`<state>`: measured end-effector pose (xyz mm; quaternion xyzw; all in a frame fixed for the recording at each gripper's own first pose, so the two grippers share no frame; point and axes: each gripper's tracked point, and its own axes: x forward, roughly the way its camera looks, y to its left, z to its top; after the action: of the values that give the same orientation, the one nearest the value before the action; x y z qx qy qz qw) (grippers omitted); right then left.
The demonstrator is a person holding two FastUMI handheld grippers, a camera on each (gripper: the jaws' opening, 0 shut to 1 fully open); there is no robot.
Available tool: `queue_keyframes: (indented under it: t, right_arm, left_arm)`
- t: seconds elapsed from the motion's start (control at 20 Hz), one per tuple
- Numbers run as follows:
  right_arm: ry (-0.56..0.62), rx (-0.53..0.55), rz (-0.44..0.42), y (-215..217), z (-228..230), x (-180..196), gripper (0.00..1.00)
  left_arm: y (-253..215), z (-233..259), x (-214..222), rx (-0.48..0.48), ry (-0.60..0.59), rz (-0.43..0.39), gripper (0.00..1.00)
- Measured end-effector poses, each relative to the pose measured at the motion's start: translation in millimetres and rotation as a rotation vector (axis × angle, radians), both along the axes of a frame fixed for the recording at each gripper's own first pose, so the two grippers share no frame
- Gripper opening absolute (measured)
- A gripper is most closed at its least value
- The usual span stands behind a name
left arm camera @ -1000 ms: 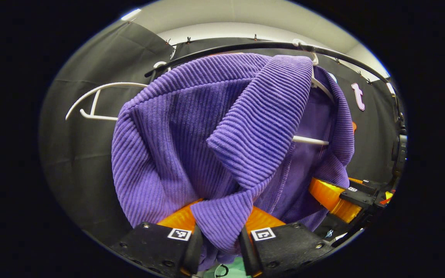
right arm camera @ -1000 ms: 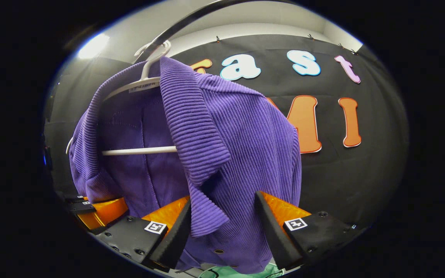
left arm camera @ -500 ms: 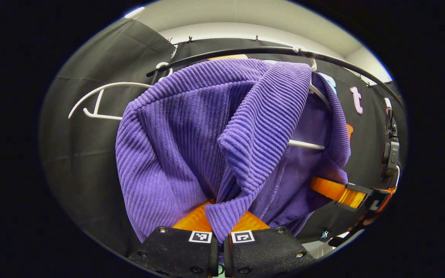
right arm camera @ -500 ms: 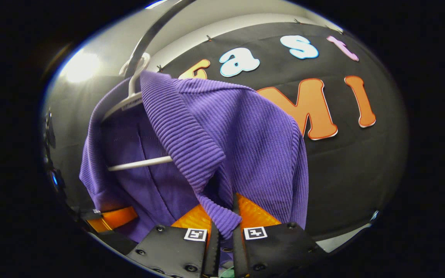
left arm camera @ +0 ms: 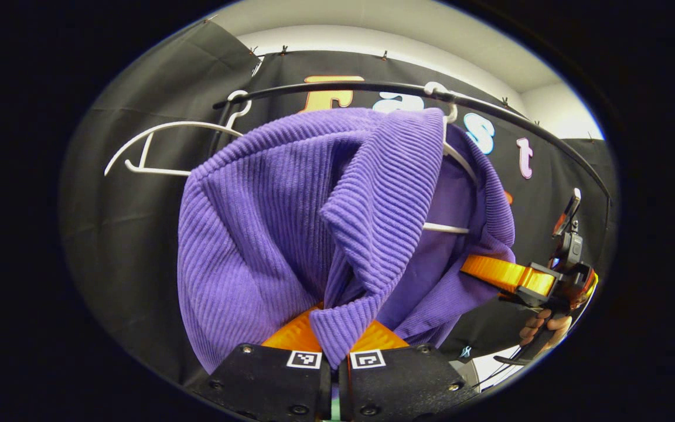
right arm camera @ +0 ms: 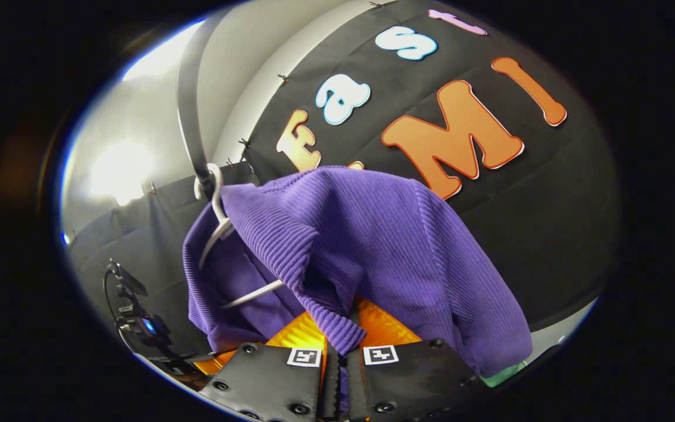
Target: Grasp the clothes on the hanger with both hands and then place them into the laundry hamper below.
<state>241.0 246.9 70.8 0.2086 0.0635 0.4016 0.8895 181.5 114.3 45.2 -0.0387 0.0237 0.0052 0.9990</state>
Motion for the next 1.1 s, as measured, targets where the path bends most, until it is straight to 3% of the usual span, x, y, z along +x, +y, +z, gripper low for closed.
queue_keyframes:
  t: [0.35, 0.75, 1.1]
  right_arm:
    - [0.094, 0.213, 0.133, -29.9, 45.7, -15.5, 0.12]
    - [0.111, 0.328, 0.201, -44.6, 91.3, 3.5, 0.13]
    - [0.125, 0.383, 0.207, -58.4, 120.0, 21.4, 0.13]
  left_arm:
    - [5.2, 50.9, -36.9, -0.039, -0.094, -0.009, 0.05]
    - [38.7, 109.3, -53.5, -0.051, -0.191, 0.028, 0.03]
    - [76.1, 150.8, -58.0, -0.069, -0.245, 0.046, 0.04]
